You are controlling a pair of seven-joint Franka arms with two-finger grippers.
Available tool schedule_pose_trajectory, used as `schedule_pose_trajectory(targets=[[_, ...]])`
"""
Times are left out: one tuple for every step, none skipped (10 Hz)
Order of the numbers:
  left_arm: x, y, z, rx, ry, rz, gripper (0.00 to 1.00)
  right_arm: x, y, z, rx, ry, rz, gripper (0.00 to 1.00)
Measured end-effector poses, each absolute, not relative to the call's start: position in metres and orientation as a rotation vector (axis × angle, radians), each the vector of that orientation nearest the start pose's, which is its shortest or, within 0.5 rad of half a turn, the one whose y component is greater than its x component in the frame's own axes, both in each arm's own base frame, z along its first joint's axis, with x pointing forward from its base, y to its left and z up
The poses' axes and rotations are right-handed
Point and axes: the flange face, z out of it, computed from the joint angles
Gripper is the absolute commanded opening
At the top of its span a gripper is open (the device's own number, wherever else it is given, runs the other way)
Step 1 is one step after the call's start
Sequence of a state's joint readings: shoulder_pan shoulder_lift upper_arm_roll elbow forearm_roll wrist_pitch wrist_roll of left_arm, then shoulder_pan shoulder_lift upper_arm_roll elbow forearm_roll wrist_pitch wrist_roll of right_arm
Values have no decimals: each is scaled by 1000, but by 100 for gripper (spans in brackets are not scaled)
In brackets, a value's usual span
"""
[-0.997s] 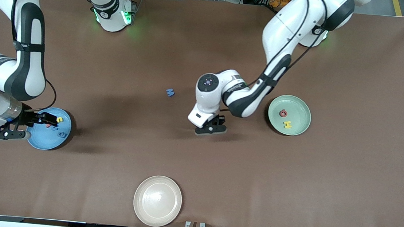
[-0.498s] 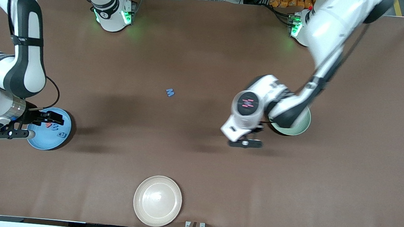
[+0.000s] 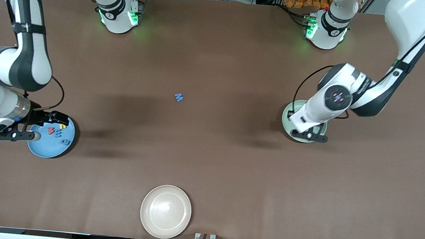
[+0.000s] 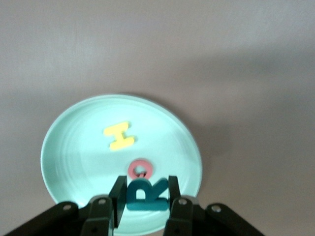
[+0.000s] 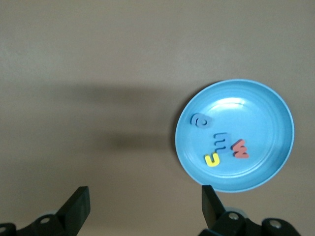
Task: Sort upper and lower case letters into plates
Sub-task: 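Reach the blue W with the left gripper while the right gripper withdraws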
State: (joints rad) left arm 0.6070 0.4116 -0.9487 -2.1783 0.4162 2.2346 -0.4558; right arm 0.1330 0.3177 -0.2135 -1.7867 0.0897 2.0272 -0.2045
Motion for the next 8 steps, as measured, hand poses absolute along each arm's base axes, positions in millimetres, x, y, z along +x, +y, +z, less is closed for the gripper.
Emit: schedule_pose_trajectory(targets=[[498,-151,248,-3085,269,209,100,620,-30,378,-3116,-150,109,100],[491,-142,238,-3083,284,208,100,611,-27,383,-3111,-158,109,100],[490,-142,237,-3084,292,205,100,602,-27,388,-3108,-165,107,100],[490,-149,241,-3089,311,187,100,594,-28,394,-3113,-177,103,100],[490,-162,248,-3097,327,159,100,588,-27,401,-3115,-184,92,100],[490,-181,255,-3107,306,129,100,585,-23,409,-3118,-193,74,100],[486,-214,262,-3124,242,98,100,583,-20,419,-3120,-201,49,100],[479,-257,271,-3150,167,67,100,582,-18,430,-3122,-202,25,100]])
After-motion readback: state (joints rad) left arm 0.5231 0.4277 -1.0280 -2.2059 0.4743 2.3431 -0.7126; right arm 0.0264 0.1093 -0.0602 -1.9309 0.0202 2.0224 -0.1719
